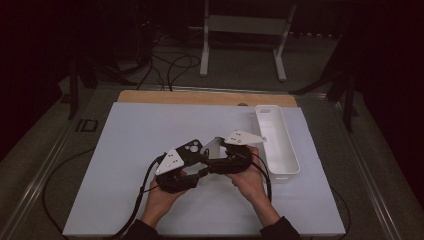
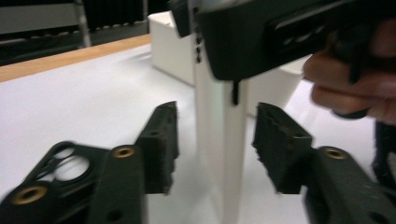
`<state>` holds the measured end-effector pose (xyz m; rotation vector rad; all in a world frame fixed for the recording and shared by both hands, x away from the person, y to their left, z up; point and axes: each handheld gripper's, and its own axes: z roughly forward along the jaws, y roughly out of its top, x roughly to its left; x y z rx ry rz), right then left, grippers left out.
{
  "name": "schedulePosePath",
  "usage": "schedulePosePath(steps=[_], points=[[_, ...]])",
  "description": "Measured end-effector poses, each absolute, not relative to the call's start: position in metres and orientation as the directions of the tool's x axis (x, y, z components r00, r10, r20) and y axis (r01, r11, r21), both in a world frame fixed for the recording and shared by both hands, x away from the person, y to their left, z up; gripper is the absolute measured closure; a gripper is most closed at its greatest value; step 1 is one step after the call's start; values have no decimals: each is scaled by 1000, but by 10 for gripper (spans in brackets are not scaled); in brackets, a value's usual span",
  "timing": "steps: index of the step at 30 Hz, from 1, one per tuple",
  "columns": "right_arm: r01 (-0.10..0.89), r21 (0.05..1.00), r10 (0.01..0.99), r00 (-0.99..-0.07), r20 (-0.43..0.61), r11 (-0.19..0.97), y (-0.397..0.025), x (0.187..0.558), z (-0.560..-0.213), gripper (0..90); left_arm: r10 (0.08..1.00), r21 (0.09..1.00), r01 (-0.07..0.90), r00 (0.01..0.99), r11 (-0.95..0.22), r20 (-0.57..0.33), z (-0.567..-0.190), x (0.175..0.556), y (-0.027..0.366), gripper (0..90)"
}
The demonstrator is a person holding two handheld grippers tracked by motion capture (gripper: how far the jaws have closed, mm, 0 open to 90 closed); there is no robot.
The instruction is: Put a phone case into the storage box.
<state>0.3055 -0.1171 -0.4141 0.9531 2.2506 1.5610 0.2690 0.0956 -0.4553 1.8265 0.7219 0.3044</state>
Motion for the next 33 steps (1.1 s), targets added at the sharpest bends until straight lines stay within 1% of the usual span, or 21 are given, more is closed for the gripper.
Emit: schedulePosePath(steps=[1,2,3,5,6,8,11,14,17,19,20,23,33], points=[[374,902,631,-758,163,216,-117,306,-414,166,609,919,329,782,-219,-134,-455,269,96,425],[374,902,635,-755,163,213,-118,306,-414,166,638,914,335,760,-227,-120,-455,268,97,383],[374,902,635,-755,163,213,-118,306,-414,166,638,914,335,760,-227,-120,-455,268,97,346],[373,903,636,-755,160,215,-118,306,-414,166,654,917,334,747,-218,-116,-456,267,99,299],[376,902,634,-756,163,215,-118,306,-414,165,678,917,330,729,-223,-98,-456,266,102,271],[376,901,635,-755,163,217,-119,306,-414,165,694,918,328,715,-222,-88,-456,266,105,220],[374,901,635,-756,160,218,-119,306,-414,166,698,920,327,710,-217,-87,-456,265,109,153],[373,901,635,-757,156,223,-119,305,-413,165,709,920,326,700,-219,-79,-457,263,118,134],[373,901,635,-757,156,223,-119,305,-413,165,713,919,326,697,-221,-76,-458,263,123,81],[374,901,633,-757,160,220,-119,306,-413,165,718,918,332,691,-218,-79,-459,262,128,81],[377,900,633,-757,164,218,-120,306,-413,165,720,917,335,689,-217,-81,-459,262,131,49],[375,901,634,-756,161,219,-120,306,-412,165,725,914,341,685,-222,-80,-461,261,136,18],[366,905,642,-752,149,219,-122,307,-410,165,754,909,355,652,-218,-74,-469,251,169,3]])
